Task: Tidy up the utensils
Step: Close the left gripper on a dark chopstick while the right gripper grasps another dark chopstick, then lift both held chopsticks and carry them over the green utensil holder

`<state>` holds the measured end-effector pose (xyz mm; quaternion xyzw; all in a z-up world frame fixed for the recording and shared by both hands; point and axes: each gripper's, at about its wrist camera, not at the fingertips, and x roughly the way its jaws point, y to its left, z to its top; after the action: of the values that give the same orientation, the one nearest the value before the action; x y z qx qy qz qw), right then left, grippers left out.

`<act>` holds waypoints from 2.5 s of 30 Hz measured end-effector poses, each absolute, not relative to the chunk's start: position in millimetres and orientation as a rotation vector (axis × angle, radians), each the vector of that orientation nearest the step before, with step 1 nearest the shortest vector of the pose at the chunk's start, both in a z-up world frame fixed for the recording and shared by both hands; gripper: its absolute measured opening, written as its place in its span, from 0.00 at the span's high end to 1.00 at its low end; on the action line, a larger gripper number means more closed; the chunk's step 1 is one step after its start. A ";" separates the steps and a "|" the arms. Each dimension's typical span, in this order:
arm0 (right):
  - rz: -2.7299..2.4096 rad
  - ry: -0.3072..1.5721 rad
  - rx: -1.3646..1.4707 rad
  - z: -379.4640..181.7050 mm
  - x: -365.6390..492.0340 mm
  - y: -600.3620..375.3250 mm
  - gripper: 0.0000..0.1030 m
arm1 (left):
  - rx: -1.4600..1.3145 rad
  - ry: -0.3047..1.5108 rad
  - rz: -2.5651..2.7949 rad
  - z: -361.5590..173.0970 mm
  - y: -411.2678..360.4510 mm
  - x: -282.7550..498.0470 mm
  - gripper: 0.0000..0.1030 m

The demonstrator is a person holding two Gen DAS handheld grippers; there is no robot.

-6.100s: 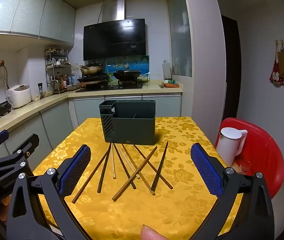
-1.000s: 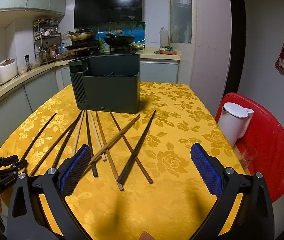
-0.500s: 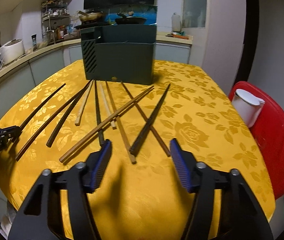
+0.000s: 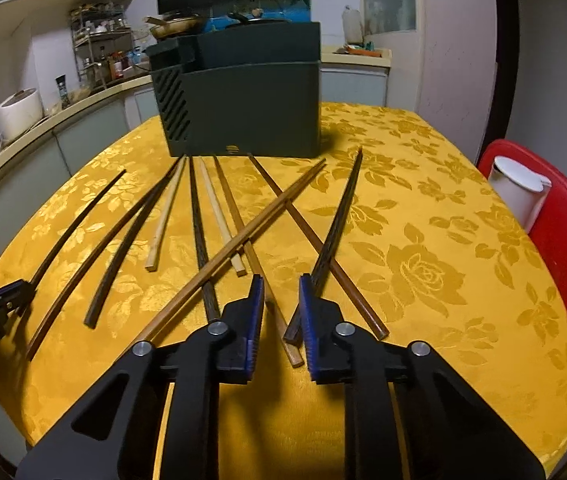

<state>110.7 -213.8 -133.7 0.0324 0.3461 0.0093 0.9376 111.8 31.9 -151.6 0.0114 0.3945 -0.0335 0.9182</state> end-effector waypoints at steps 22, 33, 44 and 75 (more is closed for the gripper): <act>-0.043 0.790 0.057 -143.3 117.3 -221.3 0.82 | 0.023 0.805 -0.066 -152.2 33.4 111.3 0.93; -0.071 0.787 0.091 -137.1 113.6 -236.0 0.92 | 0.069 0.783 -0.072 -144.2 29.5 107.6 0.93; -0.065 0.599 0.111 -66.6 84.4 -258.6 0.93 | 0.044 0.657 -0.094 -78.6 42.9 96.7 0.93; 0.073 0.390 0.078 22.3 99.8 -249.5 0.92 | 0.054 0.416 -0.204 13.9 25.1 124.3 0.93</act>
<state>99.8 -249.5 22.3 0.0388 0.1935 0.0360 0.9797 124.3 25.1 13.9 0.0266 0.2062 -0.1009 0.9729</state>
